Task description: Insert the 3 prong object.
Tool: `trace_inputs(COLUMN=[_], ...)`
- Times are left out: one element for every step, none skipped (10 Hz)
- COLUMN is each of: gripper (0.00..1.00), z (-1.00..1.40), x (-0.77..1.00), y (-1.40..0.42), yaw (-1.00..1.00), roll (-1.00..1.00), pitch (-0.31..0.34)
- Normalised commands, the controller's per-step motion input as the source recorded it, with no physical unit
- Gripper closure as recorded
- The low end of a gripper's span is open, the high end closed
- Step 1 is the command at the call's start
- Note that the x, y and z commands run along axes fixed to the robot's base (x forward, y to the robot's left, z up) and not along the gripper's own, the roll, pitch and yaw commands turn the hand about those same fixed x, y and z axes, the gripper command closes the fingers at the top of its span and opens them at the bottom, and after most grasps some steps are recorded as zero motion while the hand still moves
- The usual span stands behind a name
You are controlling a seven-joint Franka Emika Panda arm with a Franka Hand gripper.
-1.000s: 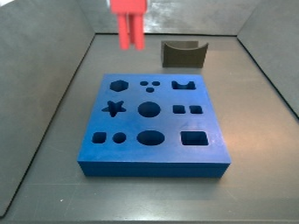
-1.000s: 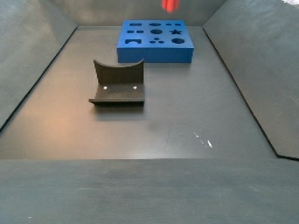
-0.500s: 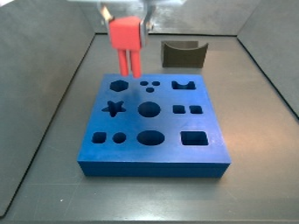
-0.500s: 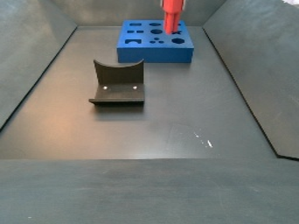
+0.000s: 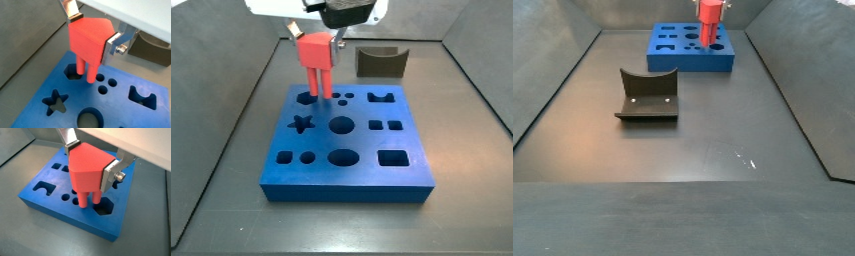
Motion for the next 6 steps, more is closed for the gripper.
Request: trace_inputs(gripper=[1.00,1.00,1.00,1.00,1.00,1.00], z=[-0.21,-0.24,-0.23,-0.21,-0.23,-0.24], x=[0.47,0.45,0.33,0.22,0.20,0.17], y=[-0.11,-0.07,0.00,0.00,0.00,0.00], yaw=[-0.31,-0.35,-0.34,-0.37,-0.41,-0.46], roll=[0.01,0.00,0.00,0.00,0.00,0.00], pitch=[0.000,0.000,-0.003,-0.004,0.000,0.000])
